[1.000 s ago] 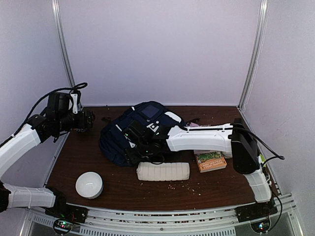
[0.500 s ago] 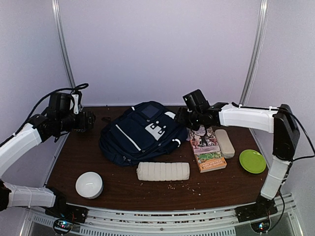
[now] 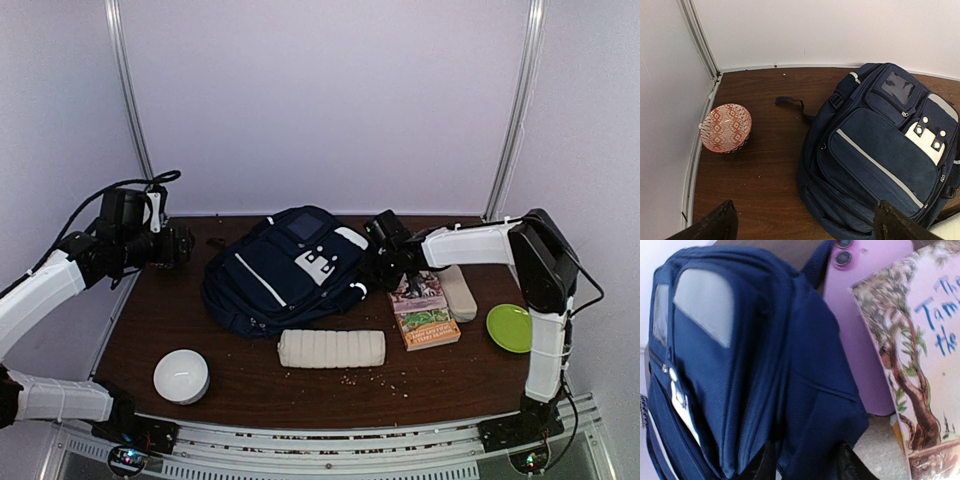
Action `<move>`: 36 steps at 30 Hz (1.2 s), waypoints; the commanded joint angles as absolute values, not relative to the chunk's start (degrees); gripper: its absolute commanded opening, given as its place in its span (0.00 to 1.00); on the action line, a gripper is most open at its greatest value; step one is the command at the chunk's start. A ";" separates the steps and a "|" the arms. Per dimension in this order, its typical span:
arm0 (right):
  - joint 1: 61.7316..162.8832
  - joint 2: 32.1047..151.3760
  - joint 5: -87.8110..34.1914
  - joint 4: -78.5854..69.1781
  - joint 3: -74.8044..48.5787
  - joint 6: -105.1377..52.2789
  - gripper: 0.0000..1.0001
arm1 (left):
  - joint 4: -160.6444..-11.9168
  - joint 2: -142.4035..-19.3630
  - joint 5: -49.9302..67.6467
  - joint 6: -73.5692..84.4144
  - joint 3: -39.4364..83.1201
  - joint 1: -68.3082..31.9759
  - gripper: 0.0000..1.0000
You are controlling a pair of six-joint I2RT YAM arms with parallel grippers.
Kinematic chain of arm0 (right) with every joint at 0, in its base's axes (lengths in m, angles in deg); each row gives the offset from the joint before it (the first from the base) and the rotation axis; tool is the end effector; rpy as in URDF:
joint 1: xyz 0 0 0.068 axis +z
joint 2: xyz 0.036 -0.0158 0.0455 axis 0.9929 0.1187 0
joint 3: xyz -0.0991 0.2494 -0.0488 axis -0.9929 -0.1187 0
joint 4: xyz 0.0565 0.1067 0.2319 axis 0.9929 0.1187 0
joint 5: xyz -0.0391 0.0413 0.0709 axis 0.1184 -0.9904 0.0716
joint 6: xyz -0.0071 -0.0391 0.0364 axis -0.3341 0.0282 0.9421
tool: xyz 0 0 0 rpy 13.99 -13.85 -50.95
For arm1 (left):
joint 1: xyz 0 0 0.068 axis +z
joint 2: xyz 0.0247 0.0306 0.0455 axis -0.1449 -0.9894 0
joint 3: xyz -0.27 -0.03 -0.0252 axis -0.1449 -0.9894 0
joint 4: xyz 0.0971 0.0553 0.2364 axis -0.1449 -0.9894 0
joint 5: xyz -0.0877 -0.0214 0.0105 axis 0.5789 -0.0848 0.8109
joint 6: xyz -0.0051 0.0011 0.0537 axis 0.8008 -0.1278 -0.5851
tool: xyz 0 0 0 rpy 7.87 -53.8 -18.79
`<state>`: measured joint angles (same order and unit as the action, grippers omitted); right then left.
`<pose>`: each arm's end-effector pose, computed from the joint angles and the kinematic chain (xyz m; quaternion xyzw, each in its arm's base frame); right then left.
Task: Pack the student bag
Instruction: Adjust the student bag at the center of the board.
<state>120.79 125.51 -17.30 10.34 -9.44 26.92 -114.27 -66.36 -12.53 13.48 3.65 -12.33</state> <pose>0.3444 0.2637 0.1740 0.1898 0.9238 0.2402 0.2300 0.2212 -0.0748 0.3153 -0.0469 0.8726 -0.0696 0.4811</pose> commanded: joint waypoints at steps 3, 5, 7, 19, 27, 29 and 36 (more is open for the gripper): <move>120.45 124.86 -19.14 7.99 -7.46 27.57 0.17 | -114.14 -67.04 -13.23 13.97 5.92 -11.91 0.97; 120.45 123.52 -19.18 8.19 -6.29 26.69 0.00 | -114.09 -67.12 -13.10 13.97 5.98 -11.93 0.97; 120.37 121.40 -18.81 8.45 -5.03 25.80 0.00 | -114.09 -67.39 -12.84 13.98 6.03 -11.91 0.97; 116.59 105.05 -7.04 10.13 -9.27 21.21 0.00 | -114.13 -66.99 -13.37 14.06 5.79 -11.94 0.97; 111.94 96.63 -4.30 5.80 -26.44 24.47 0.00 | -114.05 -67.57 -13.25 14.15 5.83 -11.91 0.97; 111.36 96.40 -5.64 5.80 -28.31 23.54 0.00 | -114.12 -67.92 -13.12 14.15 5.92 -11.94 0.97; 111.56 94.31 -12.83 11.74 -27.58 11.34 0.58 | -114.14 -67.84 -12.71 13.76 5.59 -12.33 0.97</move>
<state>111.32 97.88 -9.76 10.10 -30.07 19.16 -115.48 -67.96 -12.66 13.72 4.35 -12.33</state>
